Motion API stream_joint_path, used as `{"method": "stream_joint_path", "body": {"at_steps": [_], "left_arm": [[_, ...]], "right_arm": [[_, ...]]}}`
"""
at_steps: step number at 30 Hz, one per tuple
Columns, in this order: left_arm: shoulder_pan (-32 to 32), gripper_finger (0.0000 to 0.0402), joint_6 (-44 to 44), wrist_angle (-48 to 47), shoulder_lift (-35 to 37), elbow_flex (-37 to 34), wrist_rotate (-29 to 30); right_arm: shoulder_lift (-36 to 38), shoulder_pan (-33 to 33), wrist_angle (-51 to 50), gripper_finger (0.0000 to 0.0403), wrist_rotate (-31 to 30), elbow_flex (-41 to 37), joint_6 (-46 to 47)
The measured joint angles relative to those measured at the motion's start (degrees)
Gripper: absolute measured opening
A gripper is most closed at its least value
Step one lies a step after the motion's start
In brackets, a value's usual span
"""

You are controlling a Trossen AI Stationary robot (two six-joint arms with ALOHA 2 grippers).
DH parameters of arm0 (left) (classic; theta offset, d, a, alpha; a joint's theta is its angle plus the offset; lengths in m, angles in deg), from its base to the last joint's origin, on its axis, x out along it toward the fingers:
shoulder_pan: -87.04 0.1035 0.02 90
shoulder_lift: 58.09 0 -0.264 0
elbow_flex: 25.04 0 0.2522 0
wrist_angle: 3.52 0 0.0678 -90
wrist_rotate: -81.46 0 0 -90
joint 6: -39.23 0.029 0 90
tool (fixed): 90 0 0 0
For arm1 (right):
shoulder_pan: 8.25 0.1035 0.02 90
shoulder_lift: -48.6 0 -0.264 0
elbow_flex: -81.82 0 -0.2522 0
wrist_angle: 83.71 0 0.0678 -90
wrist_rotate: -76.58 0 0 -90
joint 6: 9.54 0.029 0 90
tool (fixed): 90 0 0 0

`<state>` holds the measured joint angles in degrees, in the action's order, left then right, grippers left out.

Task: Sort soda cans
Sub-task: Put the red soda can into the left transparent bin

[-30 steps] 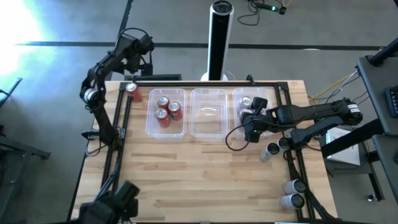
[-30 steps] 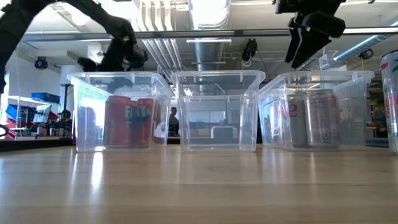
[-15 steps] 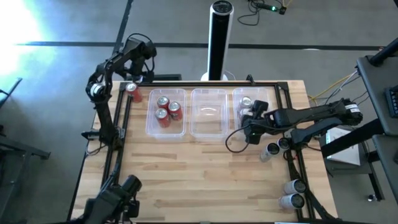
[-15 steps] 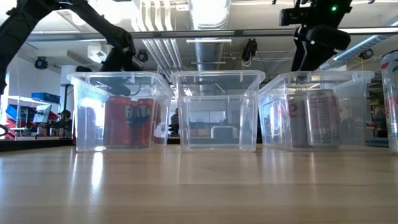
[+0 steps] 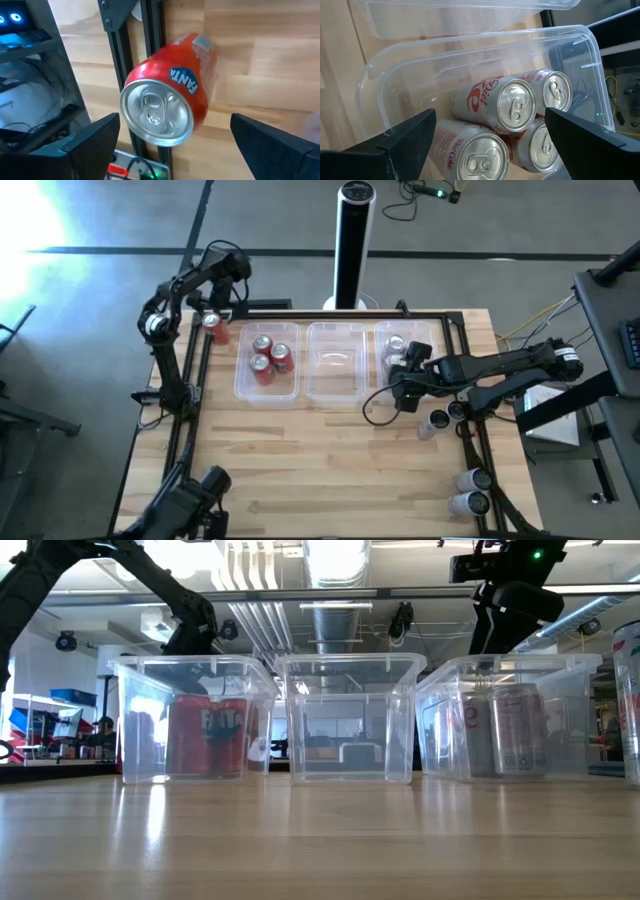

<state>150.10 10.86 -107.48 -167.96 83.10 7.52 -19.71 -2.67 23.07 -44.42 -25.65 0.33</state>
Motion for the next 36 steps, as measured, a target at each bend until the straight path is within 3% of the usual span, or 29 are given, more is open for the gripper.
{"method": "stream_joint_path", "body": {"at_steps": [14,36], "left_arm": [[-1.6,0.0366,0.5,-0.1,0.4,-5.4,-0.5],[-1.9,0.0366,1.9,2.3,2.1,-5.0,-1.6]], "right_arm": [[0.0,0.0,0.2,0.0368,0.0,0.0,-0.7],[0.0,0.0,0.3,0.0368,0.0,0.1,-1.0]]}}
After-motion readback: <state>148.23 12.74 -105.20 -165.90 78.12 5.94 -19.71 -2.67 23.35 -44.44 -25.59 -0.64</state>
